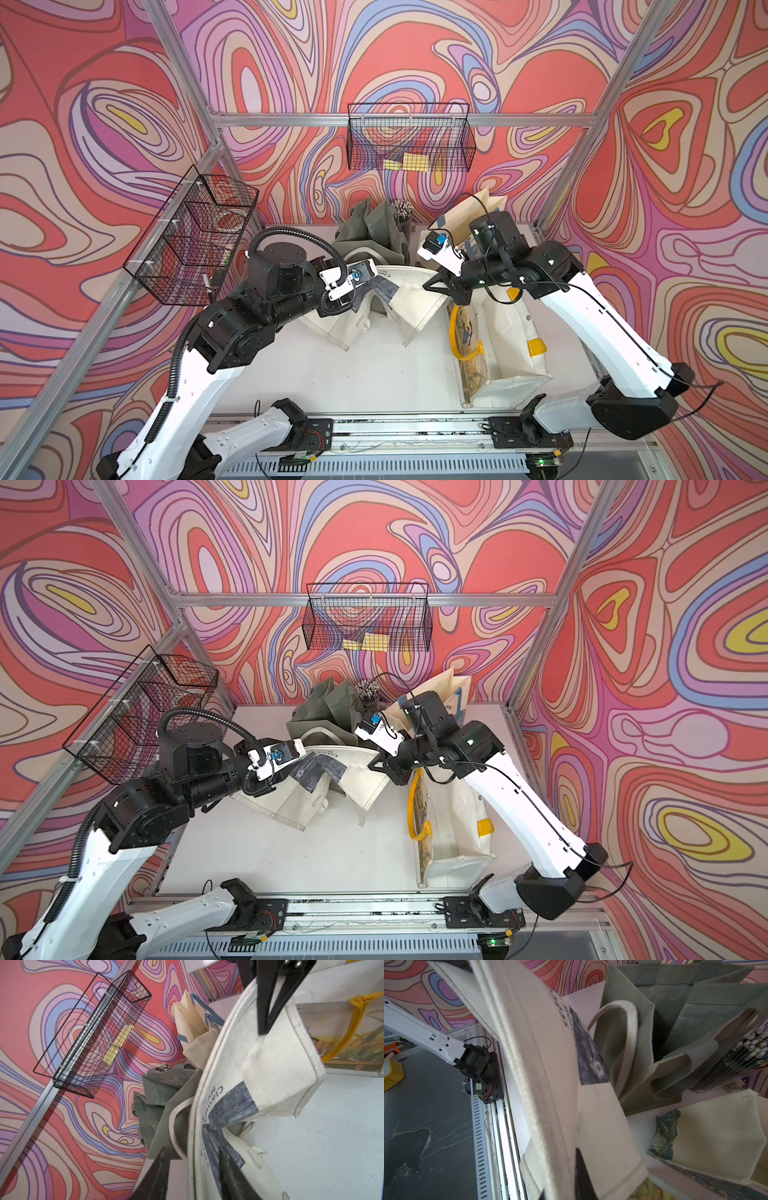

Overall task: Put away the canvas bag
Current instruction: Press the canvas bag at the center of the board.

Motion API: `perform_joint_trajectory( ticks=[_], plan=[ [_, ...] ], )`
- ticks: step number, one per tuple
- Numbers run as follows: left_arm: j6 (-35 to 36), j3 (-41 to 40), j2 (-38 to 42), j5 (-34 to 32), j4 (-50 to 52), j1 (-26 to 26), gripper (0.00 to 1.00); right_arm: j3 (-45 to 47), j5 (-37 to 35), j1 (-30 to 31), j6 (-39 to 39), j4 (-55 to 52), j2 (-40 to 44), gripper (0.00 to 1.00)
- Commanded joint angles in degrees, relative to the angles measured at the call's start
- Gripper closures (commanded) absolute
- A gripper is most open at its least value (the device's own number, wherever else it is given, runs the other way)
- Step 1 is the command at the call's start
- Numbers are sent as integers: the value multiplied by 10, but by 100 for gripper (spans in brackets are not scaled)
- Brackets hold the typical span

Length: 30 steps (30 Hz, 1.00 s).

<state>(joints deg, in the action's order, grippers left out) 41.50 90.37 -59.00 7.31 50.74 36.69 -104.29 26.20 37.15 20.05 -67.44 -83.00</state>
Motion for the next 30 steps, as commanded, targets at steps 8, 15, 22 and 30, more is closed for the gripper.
perform_joint_trajectory(
  ticks=[8, 15, 22, 30],
  plan=[
    [-5, 47, -77, 57, -28, 35, 37, -88, 36, -2, 14, -66, -37, 100],
    [-5, 22, -101, 27, -56, 40, 55, -97, 45, -2, 18, -58, -36, 100],
    [-11, 7, -85, 25, -95, 38, 100, -16, 48, -2, 15, 2, 3, 76],
    [-34, -12, -31, 91, -103, -1, 100, 126, 37, -13, -17, 125, 93, 53]
  ],
)
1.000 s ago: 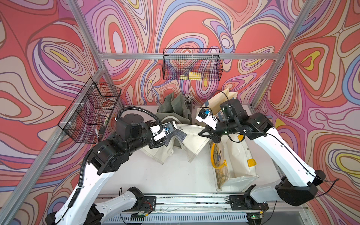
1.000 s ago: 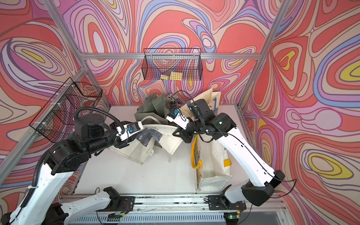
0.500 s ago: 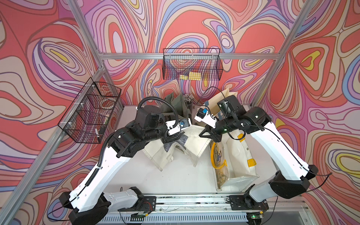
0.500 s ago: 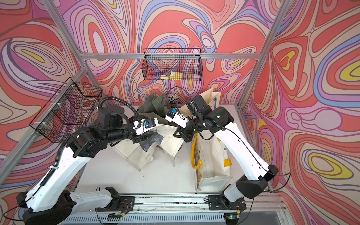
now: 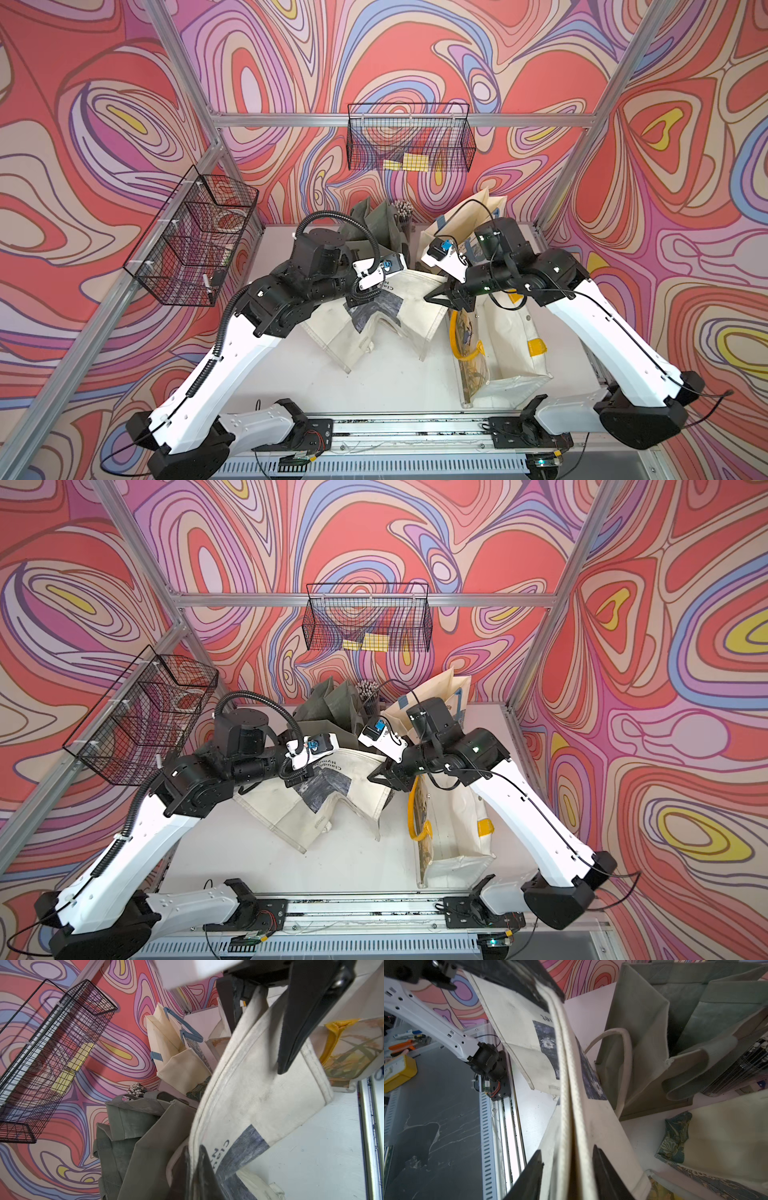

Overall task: Put away the canvas bag
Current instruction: Press the canvas bag at the center of the board.

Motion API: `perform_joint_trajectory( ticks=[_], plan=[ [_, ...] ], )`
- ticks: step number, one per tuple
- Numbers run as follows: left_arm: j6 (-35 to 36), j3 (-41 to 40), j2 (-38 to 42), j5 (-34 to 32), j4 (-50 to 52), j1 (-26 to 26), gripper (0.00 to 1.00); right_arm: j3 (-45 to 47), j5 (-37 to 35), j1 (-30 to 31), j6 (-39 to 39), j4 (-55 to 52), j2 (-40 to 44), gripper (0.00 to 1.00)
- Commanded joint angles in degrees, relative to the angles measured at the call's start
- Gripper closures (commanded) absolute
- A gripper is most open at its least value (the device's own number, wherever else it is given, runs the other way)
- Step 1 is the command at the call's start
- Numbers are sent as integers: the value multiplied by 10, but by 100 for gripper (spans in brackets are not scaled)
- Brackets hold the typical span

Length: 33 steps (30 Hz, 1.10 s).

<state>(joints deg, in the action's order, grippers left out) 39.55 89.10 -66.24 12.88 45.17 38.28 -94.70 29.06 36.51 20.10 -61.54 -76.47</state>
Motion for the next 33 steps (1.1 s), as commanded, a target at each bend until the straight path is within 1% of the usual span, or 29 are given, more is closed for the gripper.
perform_joint_trajectory(
  ticks=[1, 3, 6, 9, 11, 13, 15, 16, 19, 20, 21, 23, 24, 25, 27, 28, 31, 33],
  plan=[
    [-19, -4, 51, 48, -52, -24, 100, 46, 8, -11, -23, 81, 39, 51],
    [-24, -12, 66, 63, -54, -34, 100, 69, 9, -16, -34, 108, 53, 49],
    [-29, -18, 79, 77, -45, -42, 100, 89, 25, -16, -63, 161, 68, 49],
    [-34, -27, 86, 81, -44, -44, 100, 118, 43, -16, -90, 233, 85, 53],
    [-39, -33, 90, 83, -46, -45, 100, 133, 45, -16, -102, 270, 96, 63],
    [-41, -36, 92, 82, -47, -46, 100, 138, 50, -16, -104, 288, 100, 79],
    [-42, -38, 92, 79, -44, -47, 100, 134, 53, -16, -102, 290, 101, 92],
    [-40, -39, 91, 80, -42, -47, 100, 131, 56, -16, -102, 291, 101, 100],
    [-40, -35, 84, 83, -34, -47, 100, 116, 63, -16, -102, 290, 97, 100],
    [-41, -33, 80, 86, -32, -47, 94, 109, 65, -16, -101, 285, 94, 100],
    [-42, -27, 74, 92, -29, -47, 83, 103, 67, -16, -99, 279, 90, 100],
    [-55, -13, 61, 105, -28, -47, 68, 88, 75, -16, -92, 261, 82, 100],
    [-59, -4, 50, 116, -26, -46, 58, 80, 76, -16, -88, 249, 77, 100],
    [-64, 7, 39, 122, -23, -43, 52, 72, 80, -16, -85, 237, 71, 100],
    [-66, 30, 19, 120, -18, -31, 45, 53, 86, -16, -79, 215, 59, 100],
    [-64, 40, 8, 112, -15, -18, 43, 44, 88, -16, -77, 206, 53, 100],
    [-47, 63, -21, 84, -7, 14, 41, 22, 95, -16, -67, 188, 41, 100],
    [-45, 72, -40, 76, -5, 22, 41, 13, 98, -16, -61, 183, 34, 100]
  ],
)
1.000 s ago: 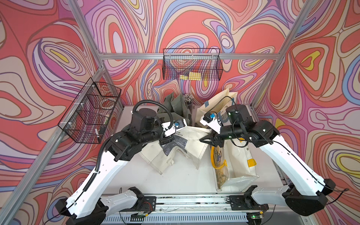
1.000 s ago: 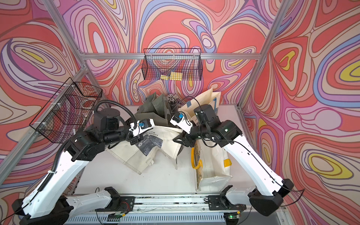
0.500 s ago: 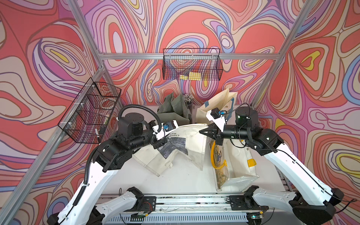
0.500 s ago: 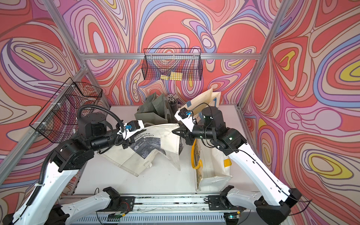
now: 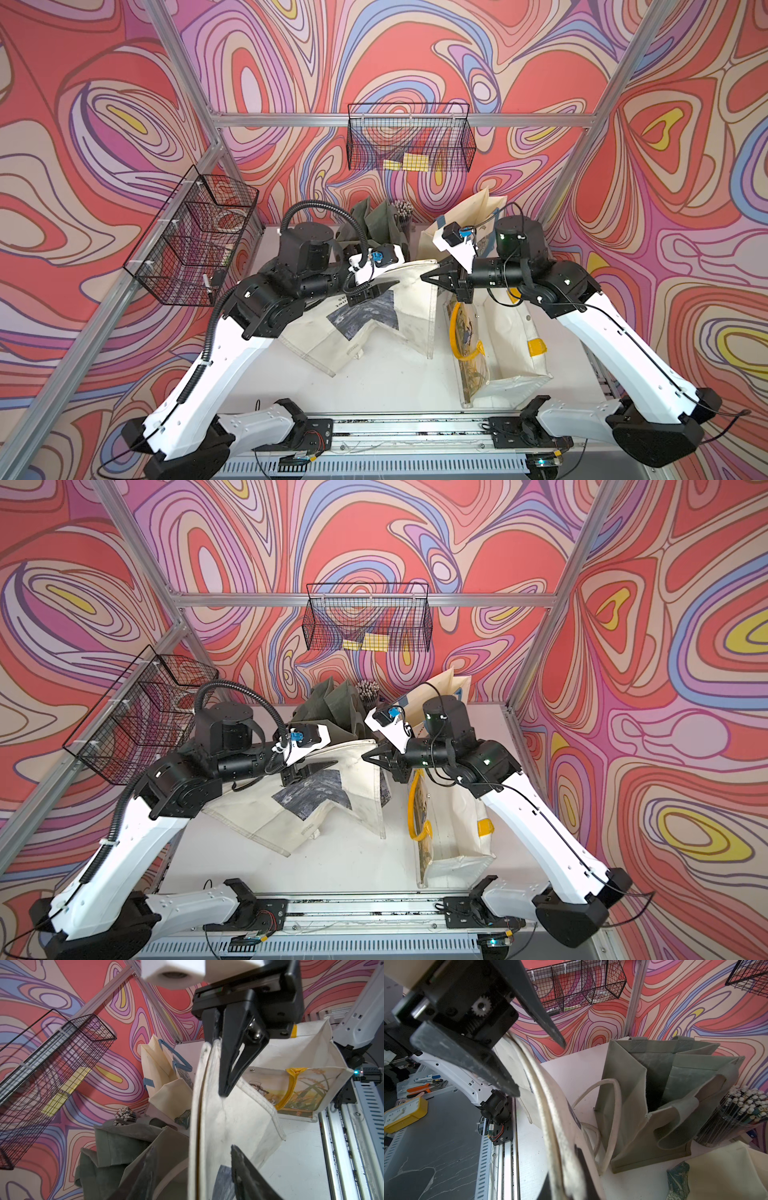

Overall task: Put away the canvas bag
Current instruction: Press the canvas bag at the center of the board.

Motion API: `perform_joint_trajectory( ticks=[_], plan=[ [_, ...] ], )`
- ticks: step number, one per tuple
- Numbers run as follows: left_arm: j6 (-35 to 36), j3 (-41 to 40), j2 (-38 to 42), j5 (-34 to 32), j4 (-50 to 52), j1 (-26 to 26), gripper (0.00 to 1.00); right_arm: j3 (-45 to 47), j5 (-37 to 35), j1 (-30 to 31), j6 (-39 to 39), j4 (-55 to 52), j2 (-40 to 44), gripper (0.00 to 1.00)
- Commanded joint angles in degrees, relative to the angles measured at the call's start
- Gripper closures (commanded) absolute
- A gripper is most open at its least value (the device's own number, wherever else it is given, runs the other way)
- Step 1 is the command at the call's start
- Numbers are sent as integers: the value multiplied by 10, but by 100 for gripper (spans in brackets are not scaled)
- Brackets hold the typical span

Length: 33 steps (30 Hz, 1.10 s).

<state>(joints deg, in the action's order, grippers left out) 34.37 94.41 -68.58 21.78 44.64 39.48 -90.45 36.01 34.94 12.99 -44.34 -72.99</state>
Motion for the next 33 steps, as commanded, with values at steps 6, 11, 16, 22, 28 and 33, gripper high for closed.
perform_joint_trajectory(
  ticks=[6, 11, 16, 22, 28, 33],
  plan=[
    [2, 24, -46, -32, -13, 12, 66, -43, 35, 0, 19, 6, -17, 100],
    [7, 25, -49, -36, -24, 12, 100, -23, 23, 0, 15, 16, -13, 76],
    [21, 3, -19, -24, -51, 8, 100, 54, 11, 0, 6, 38, 20, 59],
    [12, -3, 7, 58, -54, -22, 100, 176, -14, 0, -38, 140, 75, 47],
    [9, 13, 10, 90, -43, -27, 100, 224, -34, 0, -46, 171, 85, 40],
    [12, 20, 15, 86, -37, -29, 100, 251, -31, 0, -46, 198, 93, 41]
  ],
)
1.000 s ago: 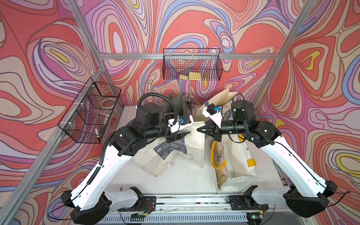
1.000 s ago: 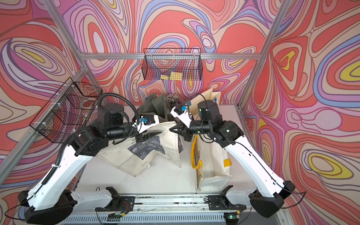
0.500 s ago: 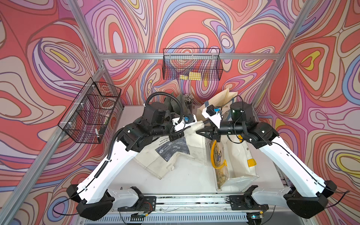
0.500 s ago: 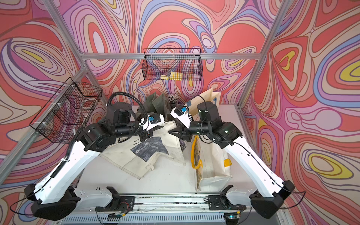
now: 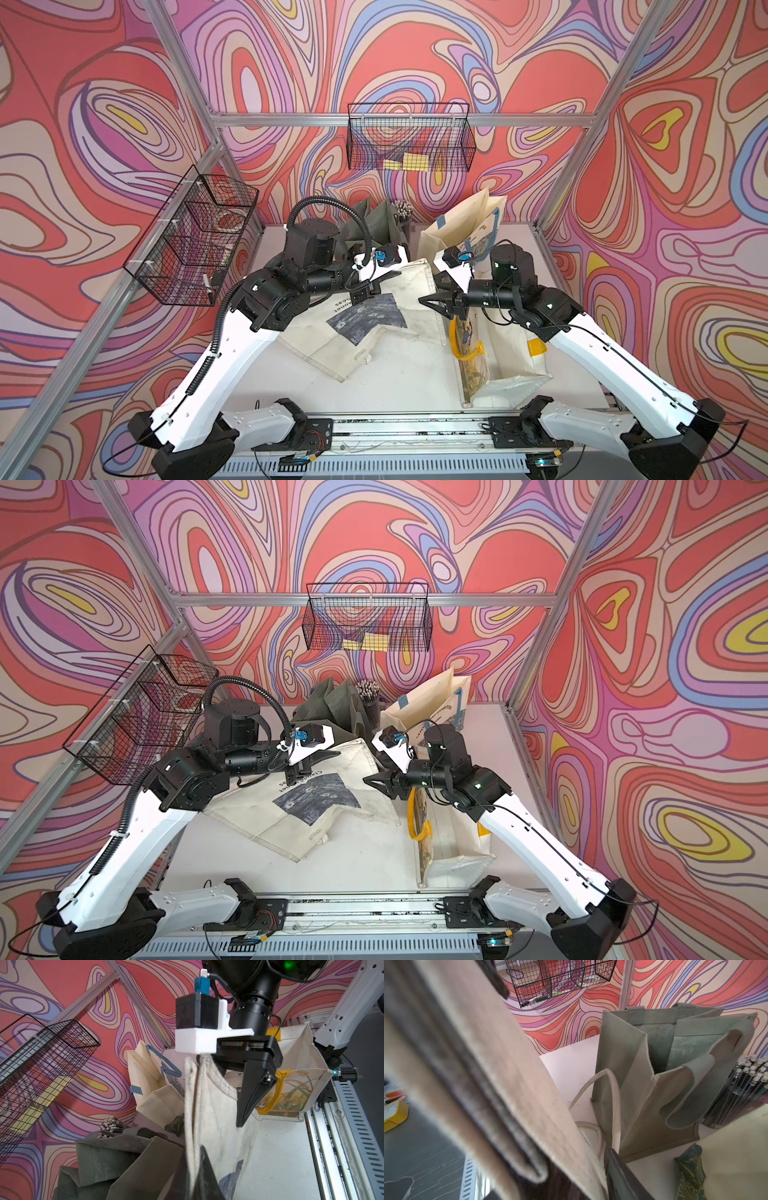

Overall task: Put away the canvas bag
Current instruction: Press the canvas bag at the center of the board.

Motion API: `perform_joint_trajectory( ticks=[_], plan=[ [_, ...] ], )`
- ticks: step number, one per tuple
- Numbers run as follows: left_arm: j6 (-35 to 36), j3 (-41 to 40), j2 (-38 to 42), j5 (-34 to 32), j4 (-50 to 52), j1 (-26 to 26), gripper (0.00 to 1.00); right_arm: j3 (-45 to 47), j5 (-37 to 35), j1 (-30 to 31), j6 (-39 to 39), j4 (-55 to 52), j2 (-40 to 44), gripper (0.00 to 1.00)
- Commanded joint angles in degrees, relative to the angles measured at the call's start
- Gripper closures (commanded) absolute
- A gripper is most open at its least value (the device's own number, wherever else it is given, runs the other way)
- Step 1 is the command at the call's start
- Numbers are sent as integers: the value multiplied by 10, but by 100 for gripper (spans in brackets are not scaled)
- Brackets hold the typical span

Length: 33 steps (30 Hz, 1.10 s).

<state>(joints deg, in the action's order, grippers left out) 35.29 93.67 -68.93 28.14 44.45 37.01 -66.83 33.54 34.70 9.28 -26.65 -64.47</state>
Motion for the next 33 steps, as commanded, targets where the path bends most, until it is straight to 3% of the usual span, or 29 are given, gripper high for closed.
perform_joint_trajectory(
  ticks=[1, 4, 11, 12, 17, 20, 22, 25, 29, 33],
  plan=[
    [4, 26, 23, 18, -37, -6, 100, 19, 1, 3, -12, 23, 7, 42],
    [-1, 21, 34, 22, -55, -18, 100, 35, 29, 2, -26, 35, 5, 48],
    [-4, 30, 35, 16, -63, -26, 100, 52, 47, 2, -46, 54, -5, 97],
    [-3, 29, 35, 14, -65, -25, 100, 51, 47, 2, -43, 53, -6, 100],
    [-2, 28, 37, 10, -70, -26, 100, 57, 44, 3, -43, 59, -10, 100],
    [-1, 34, 39, 9, -67, -26, 100, 67, 48, 2, -51, 62, -20, 75],
    [0, 38, 40, 7, -66, -26, 100, 76, 49, 2, -57, 67, -25, 68],
    [0, 44, 44, 1, -62, -26, 100, 92, 53, 2, -61, 74, -31, 65],
    [8, 50, 50, -14, -50, -26, 100, 92, 42, 2, -56, 64, -49, 71],
    [21, 70, 47, -26, -16, -26, 100, 60, 38, 3, -57, 50, -87, 99]
  ],
)
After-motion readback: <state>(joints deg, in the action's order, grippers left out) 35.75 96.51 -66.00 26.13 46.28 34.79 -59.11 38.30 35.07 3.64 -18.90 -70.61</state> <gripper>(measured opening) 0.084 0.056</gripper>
